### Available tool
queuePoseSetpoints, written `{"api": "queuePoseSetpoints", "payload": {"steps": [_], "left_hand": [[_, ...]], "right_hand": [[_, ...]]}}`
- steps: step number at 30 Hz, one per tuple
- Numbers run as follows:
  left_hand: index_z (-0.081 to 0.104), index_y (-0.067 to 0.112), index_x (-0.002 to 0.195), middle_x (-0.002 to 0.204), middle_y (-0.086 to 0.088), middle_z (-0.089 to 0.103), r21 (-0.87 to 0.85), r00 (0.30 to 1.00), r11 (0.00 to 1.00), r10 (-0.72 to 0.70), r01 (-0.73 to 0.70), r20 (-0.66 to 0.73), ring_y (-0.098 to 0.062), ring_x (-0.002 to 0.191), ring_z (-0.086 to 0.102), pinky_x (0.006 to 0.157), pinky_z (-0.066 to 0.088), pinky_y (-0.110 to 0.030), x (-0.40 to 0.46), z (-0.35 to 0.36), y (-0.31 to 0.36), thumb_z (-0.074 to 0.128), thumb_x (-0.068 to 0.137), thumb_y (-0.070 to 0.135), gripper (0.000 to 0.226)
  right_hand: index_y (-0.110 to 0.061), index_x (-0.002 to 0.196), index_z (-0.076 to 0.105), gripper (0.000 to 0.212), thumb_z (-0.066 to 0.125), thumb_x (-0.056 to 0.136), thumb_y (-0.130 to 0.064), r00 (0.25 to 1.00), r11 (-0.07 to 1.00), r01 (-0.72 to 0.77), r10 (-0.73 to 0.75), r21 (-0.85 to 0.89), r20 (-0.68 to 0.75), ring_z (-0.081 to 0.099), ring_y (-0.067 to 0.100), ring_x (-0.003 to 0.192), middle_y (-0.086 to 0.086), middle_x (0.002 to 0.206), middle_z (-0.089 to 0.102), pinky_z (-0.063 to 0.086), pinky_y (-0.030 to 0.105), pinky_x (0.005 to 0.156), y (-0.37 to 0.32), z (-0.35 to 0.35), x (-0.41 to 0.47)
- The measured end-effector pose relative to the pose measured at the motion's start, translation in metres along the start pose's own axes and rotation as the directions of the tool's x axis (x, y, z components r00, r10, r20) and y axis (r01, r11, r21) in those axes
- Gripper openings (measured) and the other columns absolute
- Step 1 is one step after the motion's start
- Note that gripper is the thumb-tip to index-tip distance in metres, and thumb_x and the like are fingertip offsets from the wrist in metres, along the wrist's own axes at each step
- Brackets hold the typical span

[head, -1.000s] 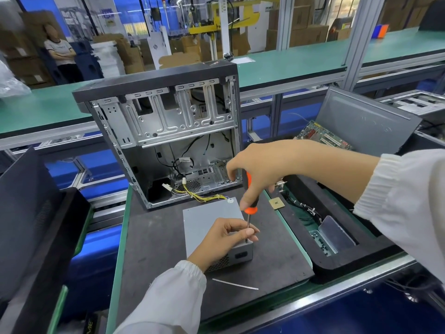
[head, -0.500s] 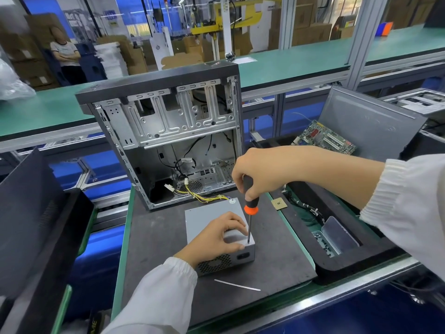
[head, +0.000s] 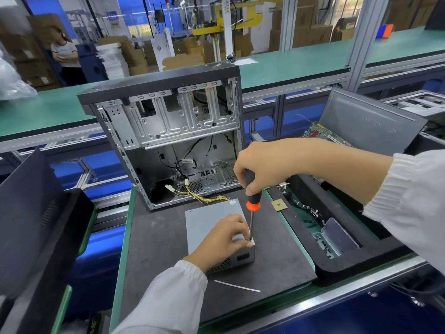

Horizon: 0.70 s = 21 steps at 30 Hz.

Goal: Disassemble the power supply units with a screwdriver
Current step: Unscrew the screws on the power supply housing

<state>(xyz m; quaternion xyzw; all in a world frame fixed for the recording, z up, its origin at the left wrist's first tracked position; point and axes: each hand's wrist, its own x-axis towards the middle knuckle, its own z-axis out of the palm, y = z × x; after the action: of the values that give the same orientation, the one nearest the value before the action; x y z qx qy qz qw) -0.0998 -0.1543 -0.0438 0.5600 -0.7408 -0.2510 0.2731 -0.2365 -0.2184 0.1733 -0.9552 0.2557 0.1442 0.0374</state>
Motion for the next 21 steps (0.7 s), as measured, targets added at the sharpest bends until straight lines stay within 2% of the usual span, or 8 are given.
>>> {"api": "queuePoseSetpoints", "payload": {"steps": [2, 5, 9, 13, 16, 19, 21], "left_hand": [[0.064, 0.020, 0.074, 0.091, 0.011, 0.054, 0.059, 1.000, 0.998, 0.005, -0.007, 0.029, -0.011, 0.093, 0.052, 0.086, 0.045, -0.035, 0.001, -0.001, 0.002, 0.077, 0.081, 0.022, 0.015], [0.065, 0.014, 0.080, 0.098, 0.003, 0.058, 0.201, 0.998, 0.979, 0.018, -0.029, 0.056, -0.014, 0.096, 0.051, 0.086, 0.044, -0.036, 0.004, 0.000, 0.007, 0.073, 0.085, 0.025, 0.014], [0.064, 0.011, 0.090, 0.103, -0.002, 0.055, 0.387, 0.996, 0.919, 0.052, -0.075, 0.071, -0.018, 0.098, 0.049, 0.084, 0.042, -0.032, 0.006, 0.000, 0.010, 0.065, 0.091, 0.030, 0.019], [0.056, 0.012, 0.101, 0.107, -0.005, 0.050, 0.632, 0.990, 0.763, 0.088, -0.135, 0.106, -0.022, 0.100, 0.047, 0.081, 0.038, -0.033, 0.006, 0.006, 0.010, 0.049, 0.099, 0.038, 0.027], [0.052, 0.009, 0.104, 0.107, -0.009, 0.049, 0.753, 0.985, 0.635, 0.139, -0.170, 0.105, -0.025, 0.098, 0.047, 0.075, 0.033, -0.033, 0.005, 0.012, 0.011, 0.040, 0.102, 0.037, 0.030], [0.056, 0.010, 0.100, 0.099, -0.008, 0.053, 0.823, 0.979, 0.539, 0.183, -0.180, 0.094, -0.024, 0.090, 0.052, 0.070, 0.035, -0.032, 0.003, 0.018, 0.011, 0.039, 0.101, 0.034, 0.029], [0.061, 0.015, 0.091, 0.088, -0.003, 0.056, 0.849, 0.975, 0.489, 0.186, -0.203, 0.126, -0.019, 0.080, 0.055, 0.065, 0.038, -0.029, 0.002, 0.017, 0.012, 0.046, 0.097, 0.036, 0.026]], "right_hand": [[-0.021, 0.096, 0.065, 0.014, 0.066, 0.088, -0.032, 1.000, 1.000, -0.001, 0.001, -0.006, 0.010, 0.054, 0.013, 0.080, -0.003, 0.100, 0.062, 0.041, 0.022, 0.060, -0.001, -0.001, -0.002], [-0.021, 0.098, 0.066, 0.016, 0.065, 0.088, -0.033, 1.000, 1.000, -0.008, 0.009, -0.027, 0.029, 0.059, 0.018, 0.090, -0.001, 0.105, 0.063, 0.046, 0.027, 0.069, -0.002, -0.002, -0.003], [-0.023, 0.092, 0.062, 0.011, 0.064, 0.088, -0.033, 0.998, 0.998, -0.009, 0.013, -0.054, 0.063, 0.062, 0.022, 0.092, 0.001, 0.104, 0.063, 0.051, 0.032, 0.073, -0.004, -0.002, -0.003], [-0.022, 0.092, 0.063, 0.013, 0.064, 0.088, -0.034, 0.997, 0.997, -0.013, 0.019, -0.072, 0.075, 0.064, 0.024, 0.092, 0.004, 0.103, 0.064, 0.052, 0.034, 0.075, -0.005, -0.002, -0.003], [-0.021, 0.093, 0.063, 0.013, 0.064, 0.088, -0.033, 0.997, 0.997, -0.014, 0.020, -0.074, 0.080, 0.064, 0.025, 0.094, 0.004, 0.105, 0.065, 0.053, 0.035, 0.077, -0.006, -0.001, -0.003], [-0.020, 0.094, 0.063, 0.013, 0.063, 0.088, -0.032, 0.996, 0.997, -0.022, 0.028, -0.075, 0.089, 0.064, 0.024, 0.094, 0.005, 0.104, 0.066, 0.051, 0.032, 0.074, -0.007, 0.000, -0.002], [-0.021, 0.092, 0.061, 0.012, 0.063, 0.089, -0.032, 0.995, 0.997, -0.027, 0.033, -0.071, 0.094, 0.064, 0.024, 0.093, 0.005, 0.104, 0.066, 0.051, 0.030, 0.073, -0.008, 0.001, -0.002]]}}
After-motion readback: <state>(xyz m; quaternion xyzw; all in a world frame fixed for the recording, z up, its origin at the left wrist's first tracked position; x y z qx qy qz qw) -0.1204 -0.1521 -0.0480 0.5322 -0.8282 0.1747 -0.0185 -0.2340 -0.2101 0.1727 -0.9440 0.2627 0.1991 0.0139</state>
